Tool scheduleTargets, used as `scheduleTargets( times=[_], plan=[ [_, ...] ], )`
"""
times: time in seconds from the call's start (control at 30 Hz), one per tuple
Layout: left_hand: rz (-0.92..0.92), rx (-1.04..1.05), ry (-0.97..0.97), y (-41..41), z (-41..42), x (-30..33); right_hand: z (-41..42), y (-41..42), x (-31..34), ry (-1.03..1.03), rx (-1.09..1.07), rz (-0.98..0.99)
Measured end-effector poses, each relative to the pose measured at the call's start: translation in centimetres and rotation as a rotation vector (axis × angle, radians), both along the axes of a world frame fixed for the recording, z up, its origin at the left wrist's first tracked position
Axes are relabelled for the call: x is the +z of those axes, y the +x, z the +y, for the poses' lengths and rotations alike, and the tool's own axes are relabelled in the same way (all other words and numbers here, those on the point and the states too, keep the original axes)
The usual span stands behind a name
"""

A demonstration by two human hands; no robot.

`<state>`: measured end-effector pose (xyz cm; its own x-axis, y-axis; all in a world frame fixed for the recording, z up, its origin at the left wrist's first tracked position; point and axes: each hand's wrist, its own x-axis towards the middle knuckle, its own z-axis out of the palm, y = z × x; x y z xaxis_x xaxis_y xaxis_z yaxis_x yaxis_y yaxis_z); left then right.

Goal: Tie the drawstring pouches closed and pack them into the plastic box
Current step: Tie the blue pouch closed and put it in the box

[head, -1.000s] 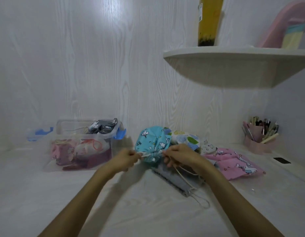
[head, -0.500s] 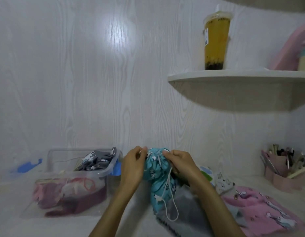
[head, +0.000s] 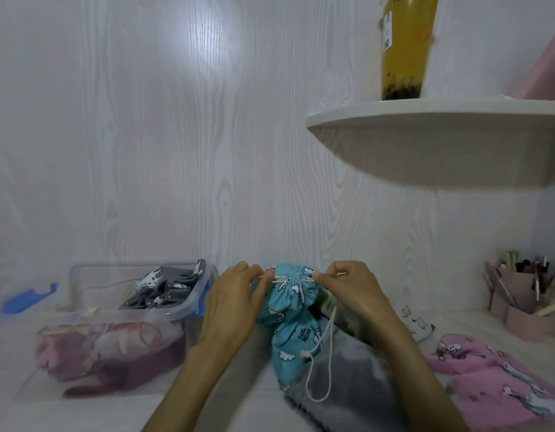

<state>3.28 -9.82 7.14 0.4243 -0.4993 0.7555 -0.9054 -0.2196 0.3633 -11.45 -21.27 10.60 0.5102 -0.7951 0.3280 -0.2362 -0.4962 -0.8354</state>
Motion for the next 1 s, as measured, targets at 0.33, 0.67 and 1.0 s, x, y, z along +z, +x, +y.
scheduleTargets(
  times=[0.33, 0.67, 1.0],
  plan=[
    [0.107, -0.224, 0.169, -0.3, 3.0, 4.2, 2.4, -1.8, 2.0, -0.193, 0.24, 0.012],
    [0.536, -0.6, 0.083, -2.4, 2.8, 5.1, 4.5, 1.0, 0.2, -0.219, 0.42, 0.058],
    [0.291, -0.294, 0.344, 0.5, 4.9, 5.4, 2.8, 0.6, 0.2, 0.079, 0.403, 0.027]
  ],
)
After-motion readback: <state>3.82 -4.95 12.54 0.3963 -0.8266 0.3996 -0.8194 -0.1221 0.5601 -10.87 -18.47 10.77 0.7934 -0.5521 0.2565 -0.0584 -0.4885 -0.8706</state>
